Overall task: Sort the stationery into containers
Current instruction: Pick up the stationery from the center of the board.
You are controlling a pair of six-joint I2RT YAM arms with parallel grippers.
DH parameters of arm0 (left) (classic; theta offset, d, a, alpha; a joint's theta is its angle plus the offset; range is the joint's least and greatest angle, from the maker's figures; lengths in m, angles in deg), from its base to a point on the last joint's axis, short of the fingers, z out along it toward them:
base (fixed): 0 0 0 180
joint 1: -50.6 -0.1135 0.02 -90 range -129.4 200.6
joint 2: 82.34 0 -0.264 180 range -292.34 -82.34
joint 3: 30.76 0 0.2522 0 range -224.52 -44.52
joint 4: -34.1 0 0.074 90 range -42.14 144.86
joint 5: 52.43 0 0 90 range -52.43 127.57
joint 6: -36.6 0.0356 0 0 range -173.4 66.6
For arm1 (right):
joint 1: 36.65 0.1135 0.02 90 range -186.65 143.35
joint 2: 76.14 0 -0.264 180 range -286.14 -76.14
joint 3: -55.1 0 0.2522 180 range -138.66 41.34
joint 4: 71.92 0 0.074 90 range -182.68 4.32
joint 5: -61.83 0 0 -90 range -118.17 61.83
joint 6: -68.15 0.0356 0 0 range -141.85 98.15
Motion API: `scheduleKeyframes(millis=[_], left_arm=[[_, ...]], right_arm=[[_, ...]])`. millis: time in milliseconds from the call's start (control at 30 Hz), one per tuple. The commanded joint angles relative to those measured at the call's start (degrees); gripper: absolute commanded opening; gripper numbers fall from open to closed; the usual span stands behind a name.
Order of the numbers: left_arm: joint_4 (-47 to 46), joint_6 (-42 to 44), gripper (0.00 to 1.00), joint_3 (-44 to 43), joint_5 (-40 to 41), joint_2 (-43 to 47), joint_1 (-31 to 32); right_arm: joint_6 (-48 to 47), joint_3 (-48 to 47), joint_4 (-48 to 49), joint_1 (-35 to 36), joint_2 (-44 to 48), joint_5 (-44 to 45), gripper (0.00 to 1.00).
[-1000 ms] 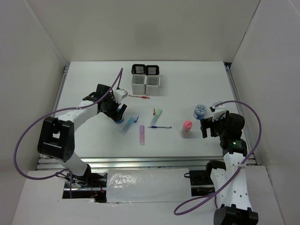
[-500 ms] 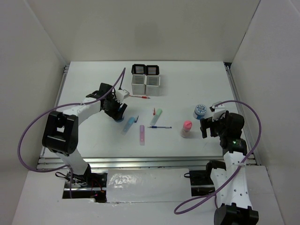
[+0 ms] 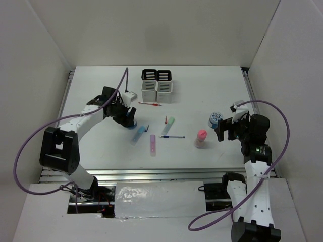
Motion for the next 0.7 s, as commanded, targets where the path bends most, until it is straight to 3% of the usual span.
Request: scheduleKeyframes(millis=[0, 100, 267, 300, 333, 400, 433, 500, 533, 600, 633, 667], left_arm=[[-3.34, -5.44, 0.00, -2.70, -11.36, 7.20, -1.63], [-5.62, -12.12, 0.00, -2.52, -20.82, 11.33, -3.74], [-15.98, -34.07, 0.00, 0.46, -35.26, 16.70, -6.73], [-24.71, -38.28, 0.00, 3.51, -40.94, 17.83, -7.78], [-31.41, -49.64, 0.00, 5.54, -43.35, 18.28, -8.57], [-44.15, -62.52, 0.00, 9.50, -45.82, 18.98, -9.63], [-58.92, -75.98, 0.00, 13.70, -47.23, 18.99, -10.59], [-73.85, -88.89, 0.00, 18.63, -47.15, 17.85, -11.12], [-87.93, -100.61, 0.00, 19.97, -46.80, 17.15, -11.21], [-100.84, -115.31, 0.00, 22.42, -45.58, 14.61, -11.13], [-111.43, -119.24, 0.00, 23.05, -44.09, 13.64, -11.13], [-115.37, -122.67, 0.00, 23.49, -43.21, 12.06, -11.04]], right_arm=[[6.13, -6.85, 0.60, 0.69, -1.65, -6.94, 1.00], [11.23, -8.79, 4.79, 2.44, -2.18, -10.29, 1.00], [19.23, -7.30, 17.88, 9.11, -1.22, -10.83, 1.00], [20.54, -6.77, 23.04, 12.17, -1.13, -10.74, 1.00], [22.30, -5.29, 26.05, 14.55, -0.95, -10.83, 1.00], [22.75, -4.05, 33.77, 21.82, -0.95, -9.60, 1.00], [22.14, -3.95, 34.51, 24.48, -1.30, -7.59, 1.00], [21.26, -4.13, 39.51, 32.10, -3.49, -5.21, 1.00], [19.61, -4.13, 41.01, 34.07, -4.28, -3.81, 1.00], [19.59, -3.17, 48.27, 38.98, -6.21, -3.88, 1.00], [19.68, -1.25, 51.45, 40.58, -6.75, -3.80, 1.00], [19.76, -0.27, 57.92, 41.98, -8.06, -3.19, 1.00]])
